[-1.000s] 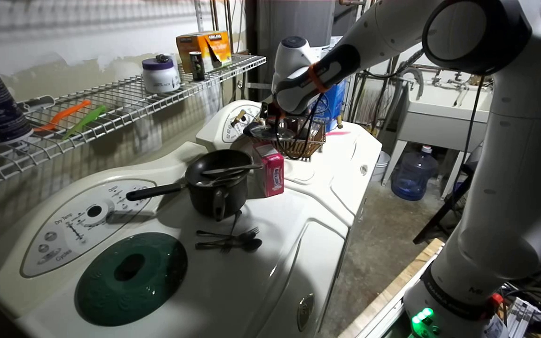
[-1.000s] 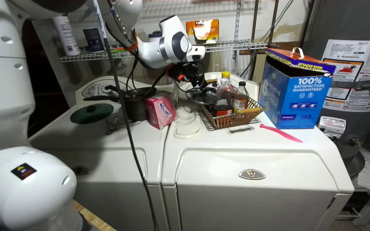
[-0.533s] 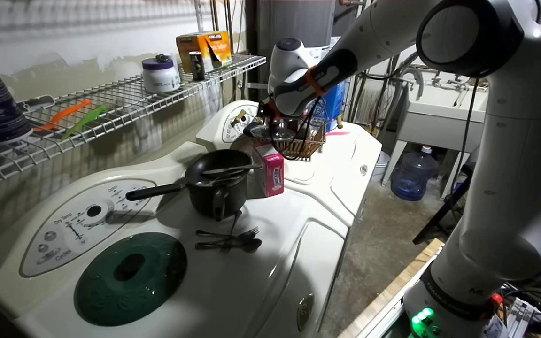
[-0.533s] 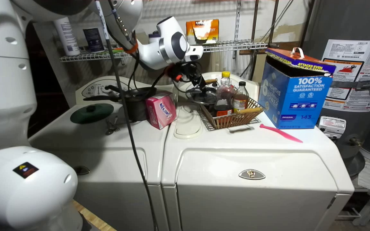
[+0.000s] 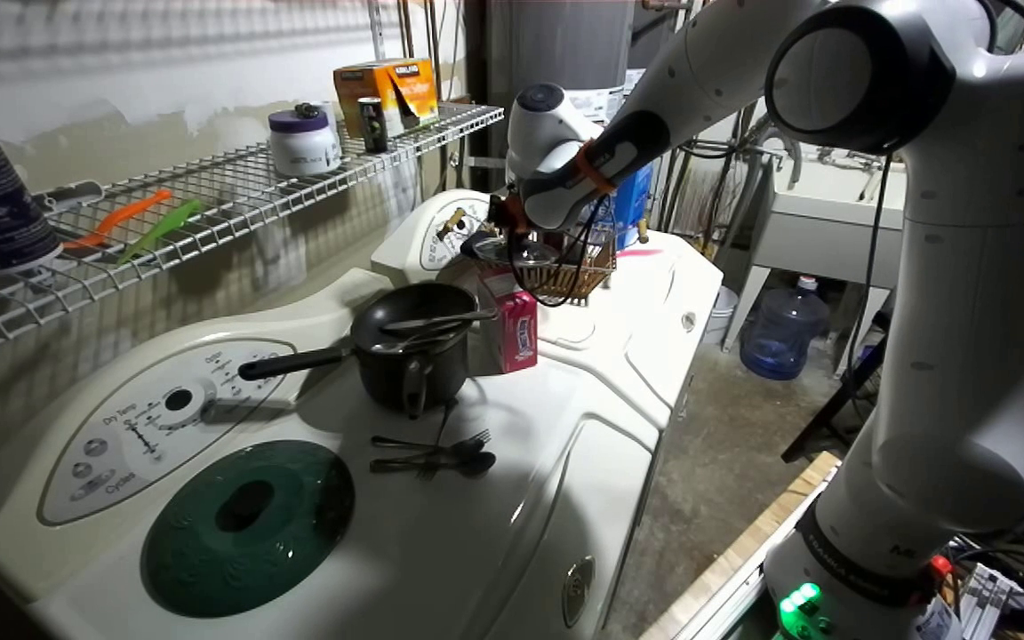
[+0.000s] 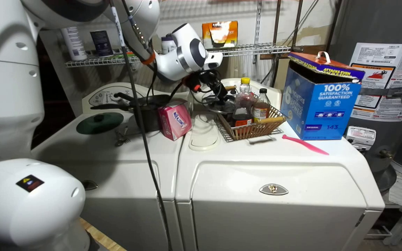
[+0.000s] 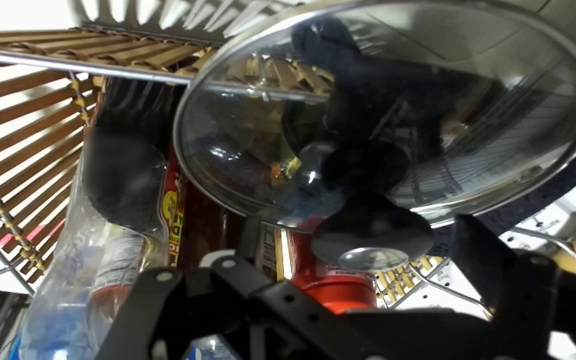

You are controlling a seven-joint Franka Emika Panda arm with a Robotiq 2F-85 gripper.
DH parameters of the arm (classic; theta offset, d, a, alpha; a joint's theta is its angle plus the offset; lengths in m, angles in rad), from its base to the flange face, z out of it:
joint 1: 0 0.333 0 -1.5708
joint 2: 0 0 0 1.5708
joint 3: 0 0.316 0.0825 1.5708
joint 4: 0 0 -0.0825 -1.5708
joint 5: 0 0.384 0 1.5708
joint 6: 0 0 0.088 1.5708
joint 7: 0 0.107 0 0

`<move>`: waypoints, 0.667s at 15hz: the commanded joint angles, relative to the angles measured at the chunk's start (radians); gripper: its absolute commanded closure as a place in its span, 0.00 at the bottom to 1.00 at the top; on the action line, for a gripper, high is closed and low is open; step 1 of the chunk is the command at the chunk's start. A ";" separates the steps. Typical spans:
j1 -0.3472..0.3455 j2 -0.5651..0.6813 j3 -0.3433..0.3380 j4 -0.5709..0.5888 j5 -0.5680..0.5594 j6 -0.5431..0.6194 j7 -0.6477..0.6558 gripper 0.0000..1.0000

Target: Put the glass lid on top of the pan.

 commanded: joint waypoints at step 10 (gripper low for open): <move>0.063 -0.034 -0.036 0.010 -0.091 -0.015 0.067 0.66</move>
